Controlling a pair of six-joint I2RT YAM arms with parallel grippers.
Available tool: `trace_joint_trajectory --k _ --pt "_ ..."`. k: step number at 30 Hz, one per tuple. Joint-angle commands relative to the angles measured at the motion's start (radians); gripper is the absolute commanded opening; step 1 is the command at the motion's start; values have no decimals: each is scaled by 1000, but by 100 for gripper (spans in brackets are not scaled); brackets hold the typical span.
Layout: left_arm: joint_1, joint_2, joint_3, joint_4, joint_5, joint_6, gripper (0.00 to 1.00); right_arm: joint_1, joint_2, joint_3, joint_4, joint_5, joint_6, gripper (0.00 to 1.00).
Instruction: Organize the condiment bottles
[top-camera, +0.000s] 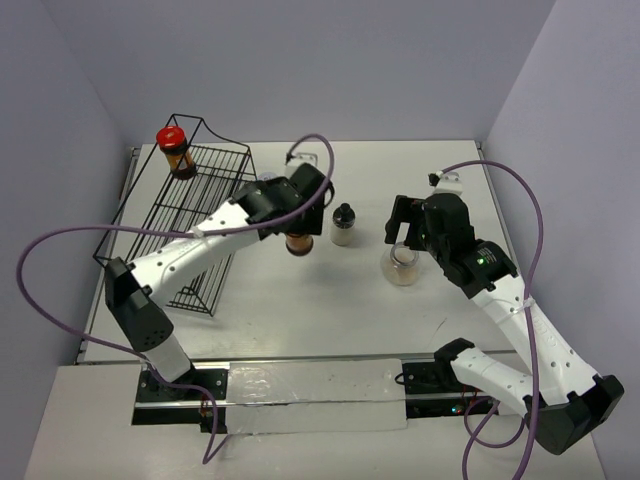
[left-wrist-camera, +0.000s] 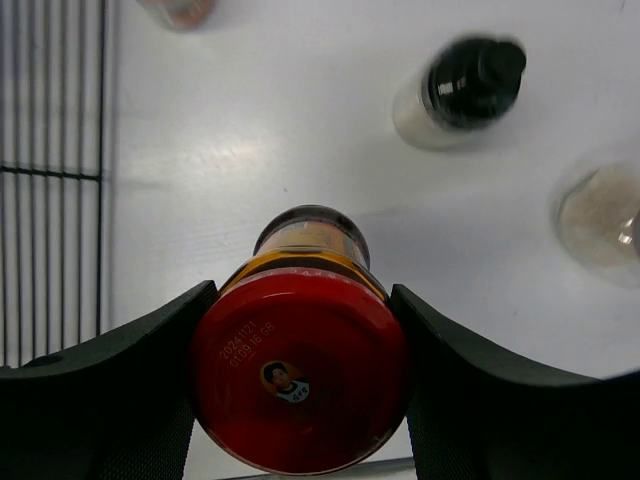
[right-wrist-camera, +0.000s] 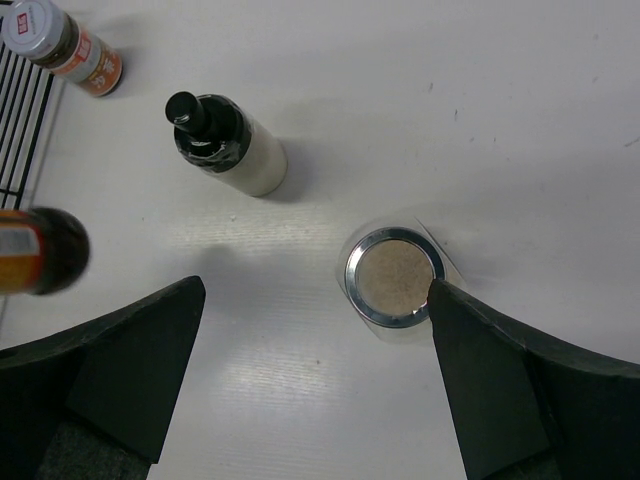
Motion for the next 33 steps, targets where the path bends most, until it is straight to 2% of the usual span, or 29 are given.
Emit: trace_joint_trajectory --k 1,13,18,25,33 --pt "80 -74 201 -25 -76 85 10 -4 1 23 43 26 -11 100" --pt "359 8 561 -44 -187 162 10 -3 -1 2 66 -15 7 100" --pt "444 16 602 -18 -224 185 10 -4 1 -11 73 -12 13 100" --pt "643 4 605 37 -169 209 10 -5 5 -16 77 -39 29 100" --pt "755 44 604 73 -149 225 10 -5 -2 -32 80 -56 43 100"
